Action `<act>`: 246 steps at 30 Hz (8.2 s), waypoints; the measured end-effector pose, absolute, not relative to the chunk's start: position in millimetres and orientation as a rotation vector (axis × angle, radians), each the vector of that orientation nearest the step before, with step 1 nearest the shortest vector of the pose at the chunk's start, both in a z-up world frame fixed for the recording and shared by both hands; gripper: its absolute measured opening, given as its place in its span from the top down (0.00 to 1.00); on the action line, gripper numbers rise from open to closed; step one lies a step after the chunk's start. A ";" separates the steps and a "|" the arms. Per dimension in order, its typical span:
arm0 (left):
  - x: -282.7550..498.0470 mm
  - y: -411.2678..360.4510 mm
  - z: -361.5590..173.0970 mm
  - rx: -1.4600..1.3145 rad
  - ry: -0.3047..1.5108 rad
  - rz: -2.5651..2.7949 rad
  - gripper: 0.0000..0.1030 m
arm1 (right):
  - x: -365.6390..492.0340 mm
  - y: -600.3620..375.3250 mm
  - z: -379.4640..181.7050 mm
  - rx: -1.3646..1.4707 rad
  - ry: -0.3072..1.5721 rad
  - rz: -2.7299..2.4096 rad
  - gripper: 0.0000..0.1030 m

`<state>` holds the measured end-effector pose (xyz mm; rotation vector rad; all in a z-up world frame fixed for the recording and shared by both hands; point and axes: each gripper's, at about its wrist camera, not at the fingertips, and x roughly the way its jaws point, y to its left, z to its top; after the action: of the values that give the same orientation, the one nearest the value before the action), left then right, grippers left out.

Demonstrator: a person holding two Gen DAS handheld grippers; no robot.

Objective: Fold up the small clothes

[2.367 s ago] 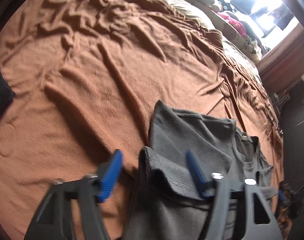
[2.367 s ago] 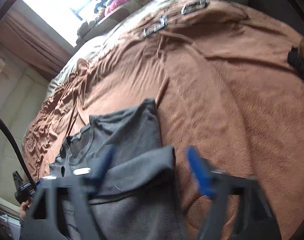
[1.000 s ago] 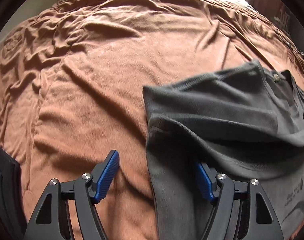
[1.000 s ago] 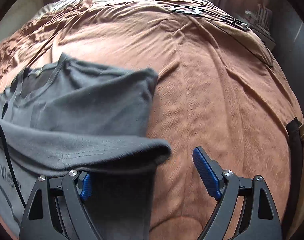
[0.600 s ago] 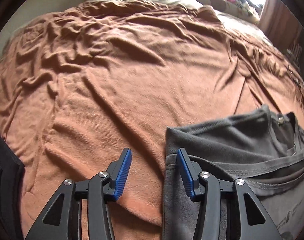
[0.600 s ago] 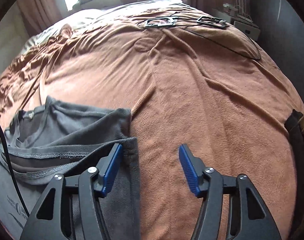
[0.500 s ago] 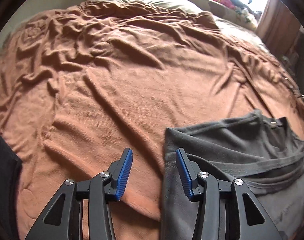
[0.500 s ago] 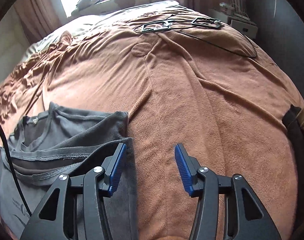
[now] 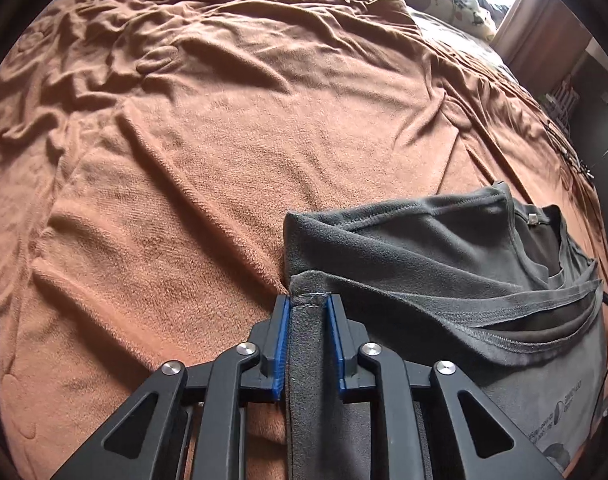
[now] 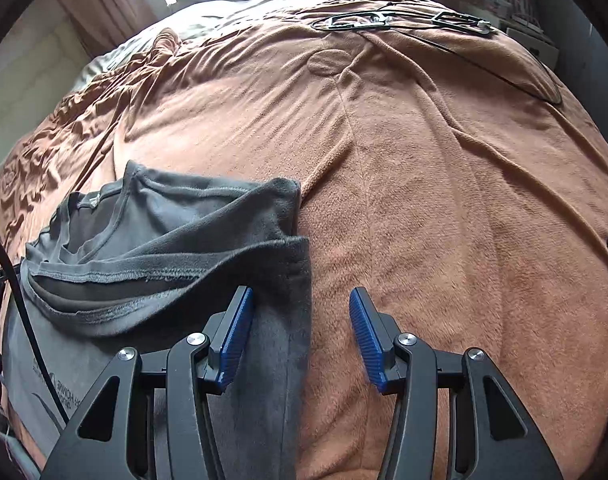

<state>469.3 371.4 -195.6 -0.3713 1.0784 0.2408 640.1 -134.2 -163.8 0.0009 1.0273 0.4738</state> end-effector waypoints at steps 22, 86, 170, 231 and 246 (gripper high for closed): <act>425.8 362.0 -104.7 -0.335 0.913 0.286 0.94 | 572.9 -150.6 -93.1 -0.014 0.811 0.434 0.98; 500.7 377.5 -109.2 -0.306 1.034 0.355 0.58 | 653.1 -118.6 -107.3 -0.077 0.936 0.428 0.28; 246.3 305.9 -204.2 -0.937 0.826 0.363 0.91 | 435.8 -209.6 -202.4 0.579 1.011 0.412 0.67; 69.6 291.7 -166.8 -0.916 0.717 0.275 0.95 | 291.7 -243.7 -152.4 0.389 0.977 0.482 0.98; 61.7 301.0 -200.6 -0.999 0.695 0.216 0.67 | 262.8 -271.1 -144.5 0.299 0.965 0.323 0.59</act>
<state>61.7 301.0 -200.6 -0.9991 0.6950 0.2160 262.8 -271.1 -144.5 0.2985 0.9647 0.3233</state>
